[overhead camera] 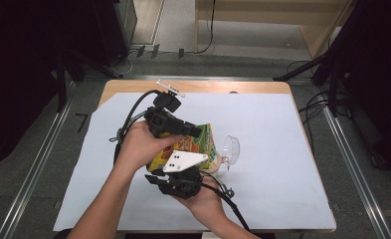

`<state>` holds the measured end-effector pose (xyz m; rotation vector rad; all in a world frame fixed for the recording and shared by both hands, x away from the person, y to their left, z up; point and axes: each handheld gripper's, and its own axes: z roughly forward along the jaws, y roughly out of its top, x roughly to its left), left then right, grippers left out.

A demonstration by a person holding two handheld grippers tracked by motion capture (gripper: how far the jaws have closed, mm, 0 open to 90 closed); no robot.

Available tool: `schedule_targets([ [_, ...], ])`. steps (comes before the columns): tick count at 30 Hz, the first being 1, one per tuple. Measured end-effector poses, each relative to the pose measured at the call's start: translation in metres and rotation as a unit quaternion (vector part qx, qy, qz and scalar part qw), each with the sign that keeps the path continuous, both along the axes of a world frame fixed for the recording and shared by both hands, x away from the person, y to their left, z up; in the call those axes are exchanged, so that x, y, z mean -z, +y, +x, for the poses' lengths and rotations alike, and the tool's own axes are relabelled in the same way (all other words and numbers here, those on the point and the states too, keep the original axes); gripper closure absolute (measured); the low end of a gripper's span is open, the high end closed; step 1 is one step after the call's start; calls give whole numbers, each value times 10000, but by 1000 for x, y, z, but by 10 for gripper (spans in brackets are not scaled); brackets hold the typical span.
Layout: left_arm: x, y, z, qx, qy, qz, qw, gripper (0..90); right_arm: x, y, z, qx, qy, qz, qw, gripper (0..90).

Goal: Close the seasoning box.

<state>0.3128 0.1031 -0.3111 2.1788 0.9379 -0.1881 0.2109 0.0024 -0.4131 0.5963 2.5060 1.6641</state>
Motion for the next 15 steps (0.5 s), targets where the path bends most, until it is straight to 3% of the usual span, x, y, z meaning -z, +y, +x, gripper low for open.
schedule_targets([
  [15, -1, -1, 2, 6, -43, 8, 10000, 747, -3, -1, 0, 11, 25, -2, 10000, 773],
])
